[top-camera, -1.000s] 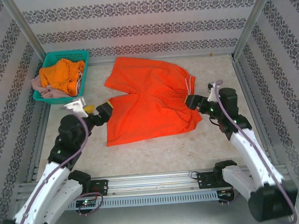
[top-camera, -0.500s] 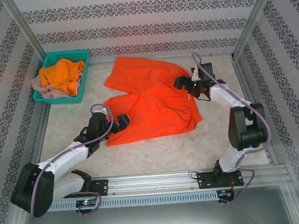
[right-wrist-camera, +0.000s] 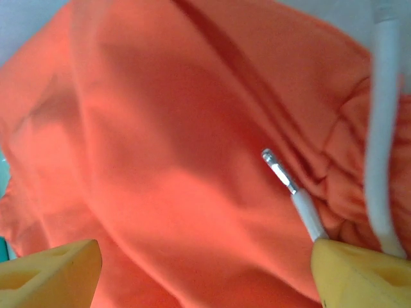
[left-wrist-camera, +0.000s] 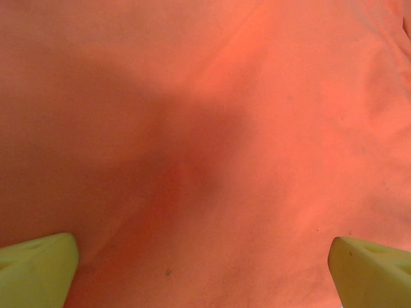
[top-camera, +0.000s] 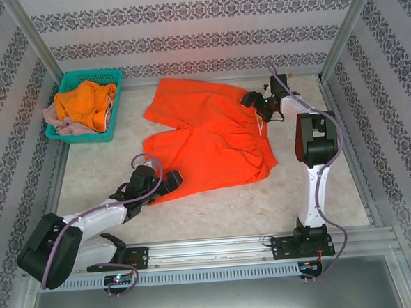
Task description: Fold and stack the shorts
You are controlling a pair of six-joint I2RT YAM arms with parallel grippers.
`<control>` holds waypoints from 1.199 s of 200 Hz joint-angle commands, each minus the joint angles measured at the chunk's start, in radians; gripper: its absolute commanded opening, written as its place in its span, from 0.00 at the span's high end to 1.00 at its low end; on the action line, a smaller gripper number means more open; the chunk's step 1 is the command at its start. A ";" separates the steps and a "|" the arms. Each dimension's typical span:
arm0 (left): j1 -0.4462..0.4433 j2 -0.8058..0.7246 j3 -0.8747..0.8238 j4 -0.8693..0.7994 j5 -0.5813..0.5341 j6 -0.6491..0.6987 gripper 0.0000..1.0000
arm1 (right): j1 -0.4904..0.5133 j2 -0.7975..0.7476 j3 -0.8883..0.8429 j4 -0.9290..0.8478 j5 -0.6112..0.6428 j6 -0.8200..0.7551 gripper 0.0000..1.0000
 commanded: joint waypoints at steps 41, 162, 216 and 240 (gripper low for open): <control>-0.027 -0.049 -0.075 -0.036 -0.047 -0.073 0.00 | -0.012 0.190 0.322 -0.306 0.059 -0.047 0.14; -0.303 -0.184 -0.091 -0.280 -0.140 -0.247 0.00 | 0.001 -0.094 0.069 -0.299 0.107 -0.150 0.10; -0.249 -0.519 0.052 -0.670 -0.256 -0.172 0.00 | -0.001 -0.389 -0.105 -0.195 0.028 -0.151 0.09; -0.219 -0.639 0.107 -0.857 -0.266 -0.175 0.00 | 0.009 -0.592 -0.284 -0.101 0.034 -0.159 0.08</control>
